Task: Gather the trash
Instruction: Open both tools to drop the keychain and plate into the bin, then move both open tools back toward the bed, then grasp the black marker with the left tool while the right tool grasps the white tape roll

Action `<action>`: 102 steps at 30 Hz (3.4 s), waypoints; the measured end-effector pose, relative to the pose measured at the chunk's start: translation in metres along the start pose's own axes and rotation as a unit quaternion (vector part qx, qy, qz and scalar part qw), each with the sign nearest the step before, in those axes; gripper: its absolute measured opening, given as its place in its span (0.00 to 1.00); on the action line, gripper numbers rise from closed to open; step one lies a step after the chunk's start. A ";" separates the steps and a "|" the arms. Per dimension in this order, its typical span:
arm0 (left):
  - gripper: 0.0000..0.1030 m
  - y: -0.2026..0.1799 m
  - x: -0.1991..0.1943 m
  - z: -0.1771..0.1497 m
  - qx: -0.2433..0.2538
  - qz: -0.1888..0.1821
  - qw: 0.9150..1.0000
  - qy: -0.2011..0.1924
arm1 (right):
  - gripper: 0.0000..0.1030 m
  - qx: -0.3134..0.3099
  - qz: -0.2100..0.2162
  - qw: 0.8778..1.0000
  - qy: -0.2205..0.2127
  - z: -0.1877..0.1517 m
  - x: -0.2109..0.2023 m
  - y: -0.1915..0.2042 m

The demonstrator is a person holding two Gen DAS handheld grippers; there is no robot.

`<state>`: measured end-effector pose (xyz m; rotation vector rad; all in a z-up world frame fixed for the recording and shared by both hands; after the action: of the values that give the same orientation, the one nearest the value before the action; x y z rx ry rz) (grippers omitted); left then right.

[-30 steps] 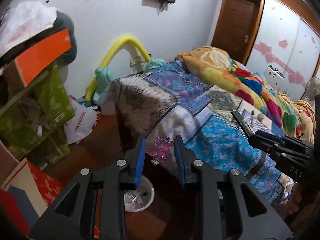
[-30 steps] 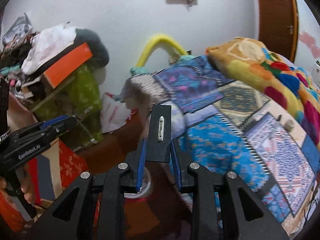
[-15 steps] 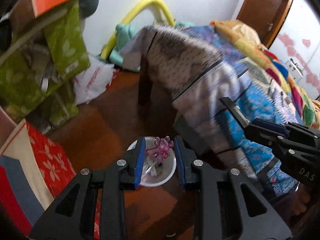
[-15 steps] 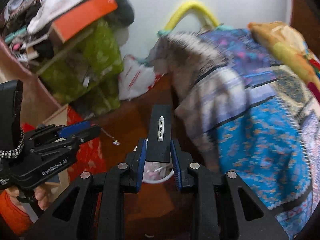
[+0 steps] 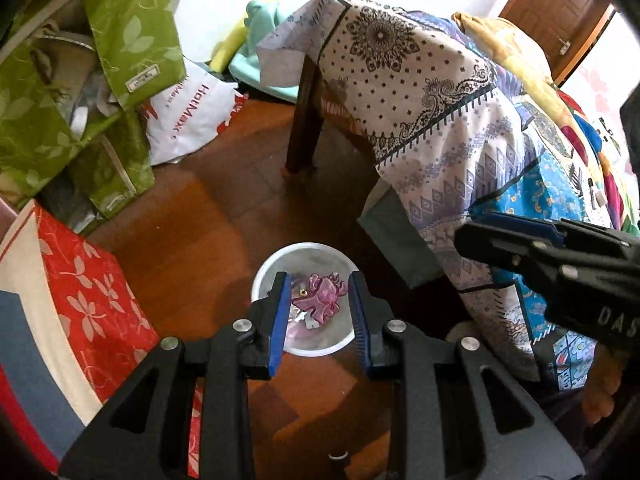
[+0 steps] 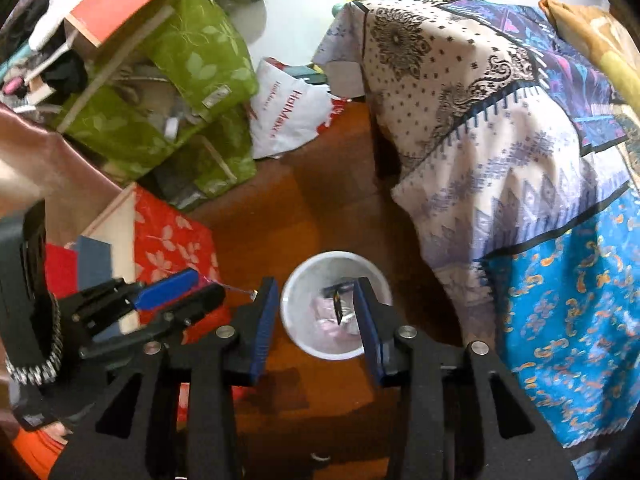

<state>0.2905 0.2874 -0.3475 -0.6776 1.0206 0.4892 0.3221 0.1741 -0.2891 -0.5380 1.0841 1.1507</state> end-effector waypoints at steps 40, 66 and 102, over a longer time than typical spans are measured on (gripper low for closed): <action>0.38 -0.212 -0.109 0.006 0.122 -0.035 0.985 -0.115 | 0.39 0.077 -0.157 0.970 -0.171 -0.084 -0.241 -0.145; 0.66 -0.465 0.005 -0.014 0.258 -0.114 0.958 -0.052 | 0.69 0.214 -0.270 0.927 -0.149 -0.173 -0.268 -0.357; 0.17 -0.562 0.125 -0.033 0.353 -0.126 0.927 -0.004 | 0.33 0.230 -0.251 0.927 -0.160 -0.176 -0.220 -0.434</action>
<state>0.6961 -0.1211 -0.3118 -0.1507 0.9967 -0.1150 0.6452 -0.2273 -0.2419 -0.2214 0.8251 0.4834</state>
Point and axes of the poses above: each gripper's, at about its wrist camera, not at the fingertips, and x roughly the way its jaws point, y to its left, z to its top, the point moved 6 cm from there along x, roughly the way its jaws point, and after that the axes turned 10 degrees about -x, right-handed, at the moved point
